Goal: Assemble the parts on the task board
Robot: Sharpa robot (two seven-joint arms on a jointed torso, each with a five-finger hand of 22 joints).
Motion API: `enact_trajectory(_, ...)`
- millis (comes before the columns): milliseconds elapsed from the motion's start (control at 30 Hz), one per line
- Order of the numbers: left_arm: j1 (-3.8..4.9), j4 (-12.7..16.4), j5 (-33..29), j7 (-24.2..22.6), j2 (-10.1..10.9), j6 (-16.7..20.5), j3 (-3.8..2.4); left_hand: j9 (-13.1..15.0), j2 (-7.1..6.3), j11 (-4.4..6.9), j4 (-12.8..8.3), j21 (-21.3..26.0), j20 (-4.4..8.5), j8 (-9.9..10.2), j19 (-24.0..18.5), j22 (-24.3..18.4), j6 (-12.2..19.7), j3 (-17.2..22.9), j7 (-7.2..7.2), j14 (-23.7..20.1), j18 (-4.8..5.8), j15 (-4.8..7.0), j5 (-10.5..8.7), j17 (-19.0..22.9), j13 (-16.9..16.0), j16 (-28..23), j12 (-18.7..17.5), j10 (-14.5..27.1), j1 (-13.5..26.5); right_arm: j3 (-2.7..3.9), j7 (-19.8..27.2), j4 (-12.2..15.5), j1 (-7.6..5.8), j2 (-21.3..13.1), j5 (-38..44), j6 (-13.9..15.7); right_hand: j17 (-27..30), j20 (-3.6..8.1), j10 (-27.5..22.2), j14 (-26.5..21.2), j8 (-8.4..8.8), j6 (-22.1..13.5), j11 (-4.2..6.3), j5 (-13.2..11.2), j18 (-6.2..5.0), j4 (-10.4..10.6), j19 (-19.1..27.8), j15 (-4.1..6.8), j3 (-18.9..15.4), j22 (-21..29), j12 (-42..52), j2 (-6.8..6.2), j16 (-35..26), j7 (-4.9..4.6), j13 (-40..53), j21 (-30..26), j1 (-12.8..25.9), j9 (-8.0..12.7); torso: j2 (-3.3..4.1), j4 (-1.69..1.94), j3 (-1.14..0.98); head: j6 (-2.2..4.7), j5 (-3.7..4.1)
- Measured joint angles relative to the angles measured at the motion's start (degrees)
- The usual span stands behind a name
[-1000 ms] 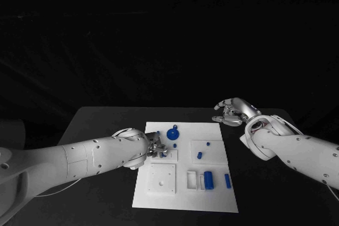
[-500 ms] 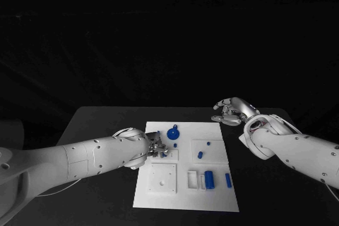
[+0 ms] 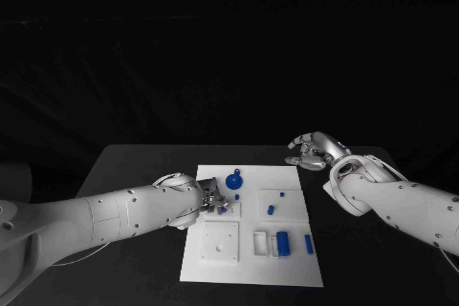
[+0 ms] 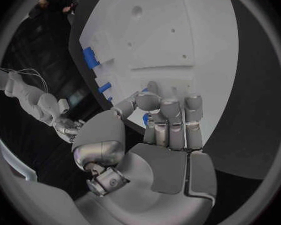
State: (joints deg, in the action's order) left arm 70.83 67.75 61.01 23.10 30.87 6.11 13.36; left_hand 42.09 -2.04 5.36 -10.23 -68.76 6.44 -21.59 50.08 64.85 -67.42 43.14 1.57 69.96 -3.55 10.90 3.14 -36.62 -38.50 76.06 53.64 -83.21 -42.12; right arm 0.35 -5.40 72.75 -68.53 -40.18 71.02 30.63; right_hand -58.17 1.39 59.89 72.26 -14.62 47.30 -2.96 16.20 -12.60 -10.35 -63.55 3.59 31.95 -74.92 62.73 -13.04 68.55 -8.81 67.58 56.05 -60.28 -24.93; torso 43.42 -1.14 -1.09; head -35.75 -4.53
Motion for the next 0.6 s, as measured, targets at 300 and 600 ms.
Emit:
enact_trajectory(300, 0.01, -0.28, 0.38, -0.05, -0.13, -0.09, -0.03, 0.26, 0.63, 0.09, -0.99, 0.0, 0.0, 0.01, 0.0, 0.54, -0.09, 0.05, -0.03, 0.0, 0.0, 0.0, 9.42, 0.32, 0.13, 0.73, 0.66, -0.09, -0.64, 0.0, 0.0, -0.04, 0.0, 0.13, 0.02, -0.02, -0.05, -0.08, 0.0, 0.0, 0.0, -0.01, 0.0, 0.0, 0.0, 0.0, 0.08, 0.0, 0.0, 0.0, 0.18, 0.0, 0.0, 0.01, 0.0, 0.0, 0.0, 0.0, 0.0, -0.02, -0.04, -0.06, -0.07)
enact_trajectory(600, 0.07, -0.37, 0.61, -0.03, -0.13, -0.83, -0.11, 0.32, 0.63, 0.1, -1.24, 0.0, 0.0, 0.04, 0.0, 0.66, -0.12, -0.2, -0.06, 0.0, 0.0, 0.0, 10.68, 0.39, 0.19, 1.11, 0.93, -0.1, -0.64, 0.0, -0.01, -0.07, 0.0, 0.09, 0.02, -0.07, -0.04, 0.11, 0.0, 0.0, 0.0, -0.1, 0.0, 0.0, 0.0, 0.0, -0.12, 0.0, 0.0, 0.0, 0.18, 0.0, 0.0, 0.09, 0.01, 0.0, 0.0, 0.0, 0.01, -0.03, -0.04, -0.12, 0.01)
